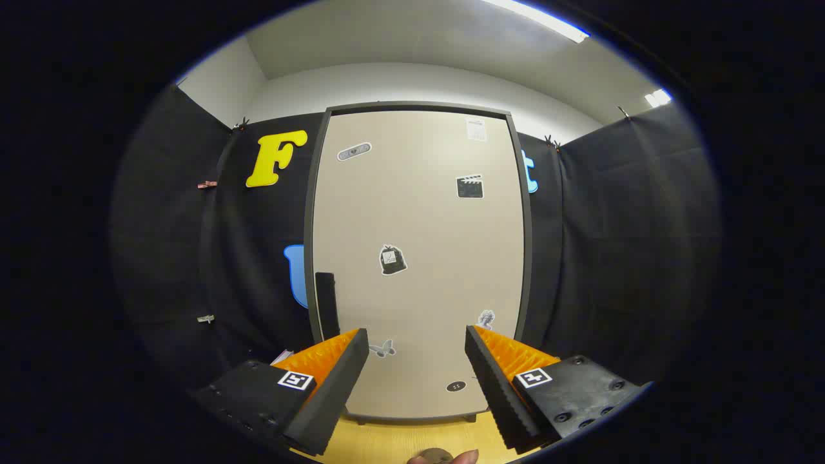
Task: Open the shoe cabinet door, grab the shoes and put them into the shoe cabinet, then close the shoe cabinet door.
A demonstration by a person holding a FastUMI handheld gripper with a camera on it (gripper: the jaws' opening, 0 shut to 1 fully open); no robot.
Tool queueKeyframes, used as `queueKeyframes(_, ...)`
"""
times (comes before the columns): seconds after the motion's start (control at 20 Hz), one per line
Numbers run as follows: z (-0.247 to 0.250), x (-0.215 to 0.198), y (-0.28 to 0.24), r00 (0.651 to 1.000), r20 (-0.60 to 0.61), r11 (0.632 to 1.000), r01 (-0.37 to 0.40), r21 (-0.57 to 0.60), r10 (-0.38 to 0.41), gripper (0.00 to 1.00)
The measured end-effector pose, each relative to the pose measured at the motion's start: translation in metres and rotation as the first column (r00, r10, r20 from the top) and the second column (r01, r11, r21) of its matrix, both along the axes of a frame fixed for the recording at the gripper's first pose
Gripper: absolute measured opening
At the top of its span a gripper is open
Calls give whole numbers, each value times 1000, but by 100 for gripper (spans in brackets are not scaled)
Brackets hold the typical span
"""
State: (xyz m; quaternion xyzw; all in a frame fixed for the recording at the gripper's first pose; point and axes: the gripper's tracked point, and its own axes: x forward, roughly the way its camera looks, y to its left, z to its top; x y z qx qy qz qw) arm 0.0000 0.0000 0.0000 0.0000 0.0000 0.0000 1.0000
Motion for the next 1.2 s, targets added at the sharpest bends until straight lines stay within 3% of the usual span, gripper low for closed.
queueKeyframes(0.7, -12, -6, -16, 999, -45, 1000, 30, 3, -30, 98)
queueKeyframes(1.2, -8, 8, 14, 999, -42, 1000, -17, 9, 17, 97)
